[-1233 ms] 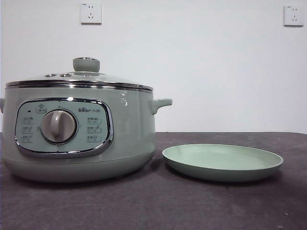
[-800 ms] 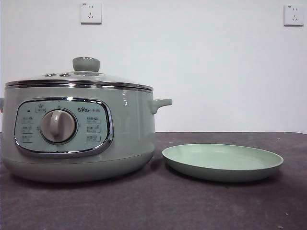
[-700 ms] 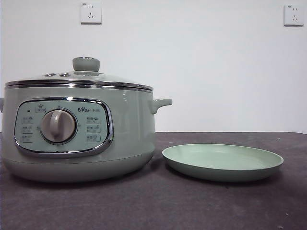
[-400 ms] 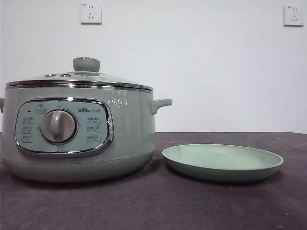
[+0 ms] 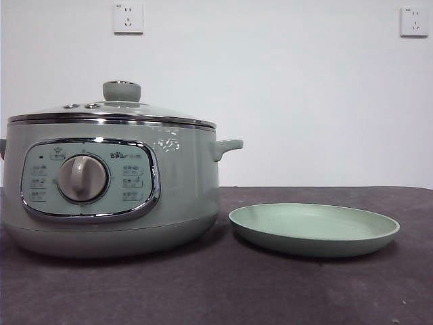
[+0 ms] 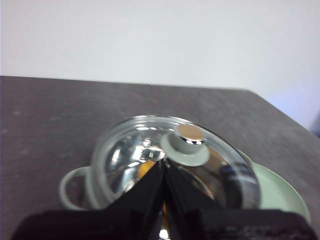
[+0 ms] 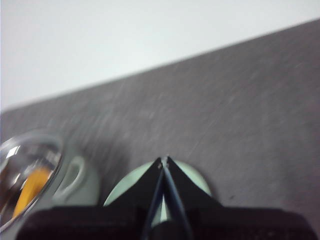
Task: Take the corn out from the steamer,put the corn on the plate,close the lid
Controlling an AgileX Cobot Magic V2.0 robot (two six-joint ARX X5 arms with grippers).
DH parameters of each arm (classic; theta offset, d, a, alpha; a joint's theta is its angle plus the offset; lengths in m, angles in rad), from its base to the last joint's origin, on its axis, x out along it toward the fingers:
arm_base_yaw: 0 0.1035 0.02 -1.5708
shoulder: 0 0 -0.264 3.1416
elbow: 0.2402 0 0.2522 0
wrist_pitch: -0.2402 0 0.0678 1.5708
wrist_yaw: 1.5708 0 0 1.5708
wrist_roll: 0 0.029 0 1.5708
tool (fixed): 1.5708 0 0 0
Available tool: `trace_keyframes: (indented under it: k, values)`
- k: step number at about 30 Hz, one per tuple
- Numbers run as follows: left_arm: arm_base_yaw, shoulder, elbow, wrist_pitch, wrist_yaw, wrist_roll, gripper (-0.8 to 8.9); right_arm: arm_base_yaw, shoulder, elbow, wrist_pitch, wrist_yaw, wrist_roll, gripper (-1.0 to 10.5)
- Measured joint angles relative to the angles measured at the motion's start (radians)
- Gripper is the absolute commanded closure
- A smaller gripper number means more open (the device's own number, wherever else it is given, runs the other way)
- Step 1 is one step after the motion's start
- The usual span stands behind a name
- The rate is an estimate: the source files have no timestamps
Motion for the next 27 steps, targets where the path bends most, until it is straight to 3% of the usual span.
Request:
trace_keyframes:
  k: [2,4,5,7,10,22,27]
  values:
    - [0.000,0.048,0.037,-0.013,0.040,0.021,8.02,0.000,0.051,0.032,-0.033,-0.077,-0.032,9.5]
    - [0.000,0.096,0.068,-0.026,0.068,0.038,6.84,0.000,0.106,0.057,-0.060,-0.164,-0.061,9.3]
    - [0.000,0.115,0.079,-0.031,0.075,0.043,6.01,0.000,0.126,0.063,-0.062,-0.195,-0.069,9.0]
    - [0.000,0.154,0.093,-0.031,0.080,0.051,4.38,0.000,0.168,0.070,-0.062,-0.250,-0.081,7.1]
    - [0.000,0.194,0.098,-0.032,0.081,0.056,4.30,0.000,0.208,0.071,-0.065,-0.267,-0.082,5.5]
    - [-0.064,0.448,0.266,-0.042,0.080,0.064,4.28,0.000,0.248,0.089,-0.059,-0.268,-0.079,5.7]
    - [-0.163,0.608,0.418,-0.063,-0.002,0.099,4.28,0.000,0.248,0.089,-0.060,-0.269,-0.077,5.7]
